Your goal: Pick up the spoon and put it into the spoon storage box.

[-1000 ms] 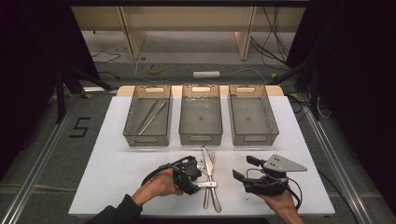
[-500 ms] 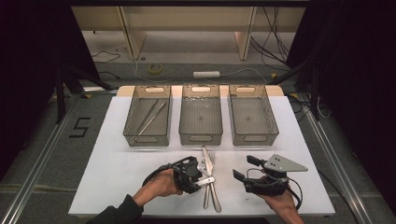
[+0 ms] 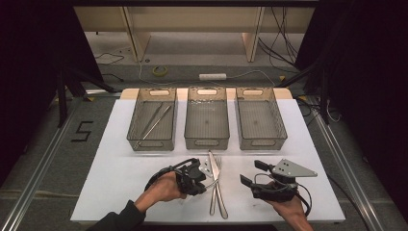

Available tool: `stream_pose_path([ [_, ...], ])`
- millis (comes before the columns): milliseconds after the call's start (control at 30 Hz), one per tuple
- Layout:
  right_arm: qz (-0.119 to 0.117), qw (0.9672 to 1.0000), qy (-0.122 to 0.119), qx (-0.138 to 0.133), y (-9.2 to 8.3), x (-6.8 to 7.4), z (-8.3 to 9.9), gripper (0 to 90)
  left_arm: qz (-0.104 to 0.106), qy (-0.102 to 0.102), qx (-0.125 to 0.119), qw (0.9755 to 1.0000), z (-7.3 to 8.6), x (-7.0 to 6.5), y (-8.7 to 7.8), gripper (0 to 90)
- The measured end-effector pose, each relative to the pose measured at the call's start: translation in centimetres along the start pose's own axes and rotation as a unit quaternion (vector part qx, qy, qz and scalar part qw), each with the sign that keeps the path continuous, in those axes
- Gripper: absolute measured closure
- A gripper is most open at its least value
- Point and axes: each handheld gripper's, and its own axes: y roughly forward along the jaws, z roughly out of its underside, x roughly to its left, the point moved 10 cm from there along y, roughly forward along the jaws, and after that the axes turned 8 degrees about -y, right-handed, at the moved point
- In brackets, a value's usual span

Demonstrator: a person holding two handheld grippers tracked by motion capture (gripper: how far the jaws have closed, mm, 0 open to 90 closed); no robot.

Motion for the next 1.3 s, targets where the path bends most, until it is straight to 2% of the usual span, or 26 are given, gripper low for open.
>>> stream_pose_path([
  [200, 0.000, 1.0000, 0.001, -0.001, 0.0, 0.0, 0.0, 25.9, -0.004, 0.000, -0.010, 0.9999, -0.3, 0.1, -0.6, 84.6],
  [500, 0.000, 1.0000, 0.001, 0.000, 0.0, 0.0, 0.0, 25.9, -0.012, -0.020, -0.054, 0.9983, -1.1, 1.0, -2.3, 84.7],
  [533, 0.000, 1.0000, 0.001, 0.000, 0.0, 0.0, 0.0, 25.9, -0.014, -0.030, -0.066, 0.9973, -1.3, 1.3, -2.8, 84.7],
  [700, 0.000, 1.0000, 0.002, 0.000, 0.0, -0.1, 0.0, 25.9, -0.023, -0.050, -0.097, 0.9938, -1.9, 2.3, -3.9, 84.7],
  [933, 0.002, 1.0000, 0.003, 0.001, 0.0, -0.1, 0.1, 25.9, -0.040, -0.074, -0.136, 0.9871, -2.9, 4.2, -5.7, 84.7],
  [1000, 0.002, 1.0000, 0.004, 0.001, 0.0, -0.2, 0.1, 25.9, -0.041, -0.075, -0.139, 0.9866, -2.9, 4.4, -6.0, 84.7],
  [1233, 0.002, 1.0000, 0.005, 0.002, 0.0, -0.2, 0.1, 25.9, -0.055, -0.092, -0.172, 0.9792, -3.9, 6.0, -7.8, 84.7],
  [1300, 0.002, 1.0000, 0.004, 0.002, 0.0, -0.2, 0.1, 25.9, -0.063, -0.103, -0.184, 0.9755, -4.2, 6.8, -8.3, 84.7],
])
